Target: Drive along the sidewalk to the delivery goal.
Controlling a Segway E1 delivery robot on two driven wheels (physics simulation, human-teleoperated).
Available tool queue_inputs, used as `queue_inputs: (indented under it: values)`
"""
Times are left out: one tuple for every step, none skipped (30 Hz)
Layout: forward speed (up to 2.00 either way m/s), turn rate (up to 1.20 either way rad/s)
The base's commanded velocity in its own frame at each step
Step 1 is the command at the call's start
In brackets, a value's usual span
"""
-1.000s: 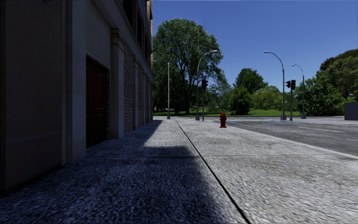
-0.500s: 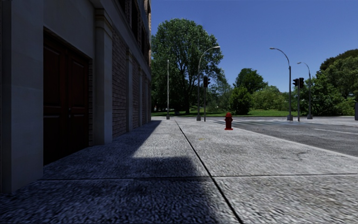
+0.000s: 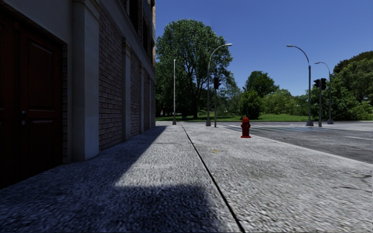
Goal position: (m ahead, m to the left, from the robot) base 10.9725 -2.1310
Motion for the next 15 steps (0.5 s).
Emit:
queue_inputs:
  values:
    - [2.00, 0.00]
    - [2.00, 0.00]
    - [2.00, 0.00]
    - [2.00, 0.00]
    - [2.00, 0.00]
    - [2.00, 0.00]
    - [2.00, 0.00]
    - [2.00, 0.00]
    - [2.00, 0.00]
    - [2.00, 0.00]
    - [2.00, 0.00]
    - [2.00, 0.00]
    - [2.00, 0.00]
    - [2.00, 0.00]
    - [2.00, 0.00]
